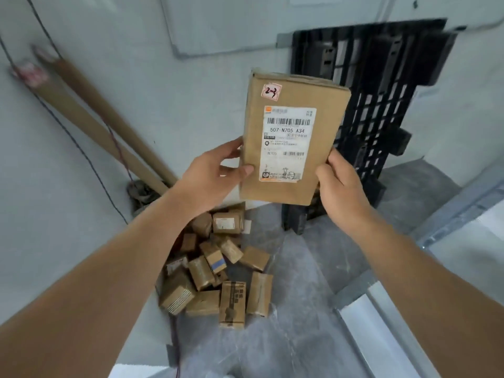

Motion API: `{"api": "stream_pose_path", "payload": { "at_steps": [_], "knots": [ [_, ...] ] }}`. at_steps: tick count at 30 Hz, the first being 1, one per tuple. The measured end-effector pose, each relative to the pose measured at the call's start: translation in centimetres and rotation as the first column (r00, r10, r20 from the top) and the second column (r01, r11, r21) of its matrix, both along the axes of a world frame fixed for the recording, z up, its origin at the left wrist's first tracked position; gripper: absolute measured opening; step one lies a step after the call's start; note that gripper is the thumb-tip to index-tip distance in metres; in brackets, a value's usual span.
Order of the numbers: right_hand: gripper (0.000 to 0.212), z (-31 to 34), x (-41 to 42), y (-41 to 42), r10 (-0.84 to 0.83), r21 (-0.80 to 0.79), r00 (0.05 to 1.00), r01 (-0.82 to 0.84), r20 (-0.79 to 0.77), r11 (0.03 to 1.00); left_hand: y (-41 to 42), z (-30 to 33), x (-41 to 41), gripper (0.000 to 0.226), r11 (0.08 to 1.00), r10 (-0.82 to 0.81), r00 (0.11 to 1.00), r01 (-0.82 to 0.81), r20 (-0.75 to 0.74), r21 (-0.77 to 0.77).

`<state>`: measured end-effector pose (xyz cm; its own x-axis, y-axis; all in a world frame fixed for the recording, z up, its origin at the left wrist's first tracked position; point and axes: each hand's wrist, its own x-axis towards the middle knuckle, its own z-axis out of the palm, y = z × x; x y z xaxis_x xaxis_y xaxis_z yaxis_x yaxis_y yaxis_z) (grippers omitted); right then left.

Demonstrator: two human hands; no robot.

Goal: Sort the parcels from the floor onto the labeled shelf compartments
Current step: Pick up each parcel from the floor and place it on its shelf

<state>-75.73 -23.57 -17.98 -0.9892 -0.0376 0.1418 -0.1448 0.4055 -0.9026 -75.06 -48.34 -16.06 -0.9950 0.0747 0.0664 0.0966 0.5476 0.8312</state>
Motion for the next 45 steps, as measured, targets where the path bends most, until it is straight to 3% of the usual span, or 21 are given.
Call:
{"api": "stream_pose_path", "payload": {
  "at_steps": [9, 19, 27, 34, 39, 45],
  "knots": [
    [0.036, 12.7, 7.6, 7.3, -0.076, 0.009, 0.946, 0.083, -0.314, 0.997, 6.8, 12.7, 6.0, 0.056, 0.997, -0.079, 0.963, 0.077, -0.257, -0.015],
    [0.034, 19.1, 16.9, 11.2, -0.350, -0.051, 0.814, 0.370, -0.464, 0.928, 11.8, 19.3, 8.3, 0.048, 0.907, -0.392, 0.843, 0.422, -0.369, 0.001],
    [0.040, 20.6, 27.4, 13.7, -0.607, -0.074, 0.618, 0.668, -0.499, 0.741, 17.8, 21.0, 11.9, 0.049, 0.733, -0.634, 0.660, 0.679, -0.402, -0.041],
    [0.040, 20.3, 39.1, 16.5, -0.745, -0.086, 0.466, 0.819, -0.478, 0.567, 24.8, 21.7, 19.8, 0.061, 0.534, -0.804, 0.465, 0.839, -0.372, -0.106],
    [0.039, 20.6, 47.8, 18.9, -0.792, -0.108, 0.392, 0.864, -0.469, 0.491, 30.3, 22.3, 27.0, 0.052, 0.460, -0.846, 0.386, 0.877, -0.368, -0.139],
    [0.040, 20.0, 58.9, 23.9, -0.840, -0.096, 0.318, 0.913, -0.439, 0.396, 37.9, 21.6, 37.5, 0.050, 0.416, -0.868, 0.351, 0.901, -0.352, -0.127]
  ]
}}
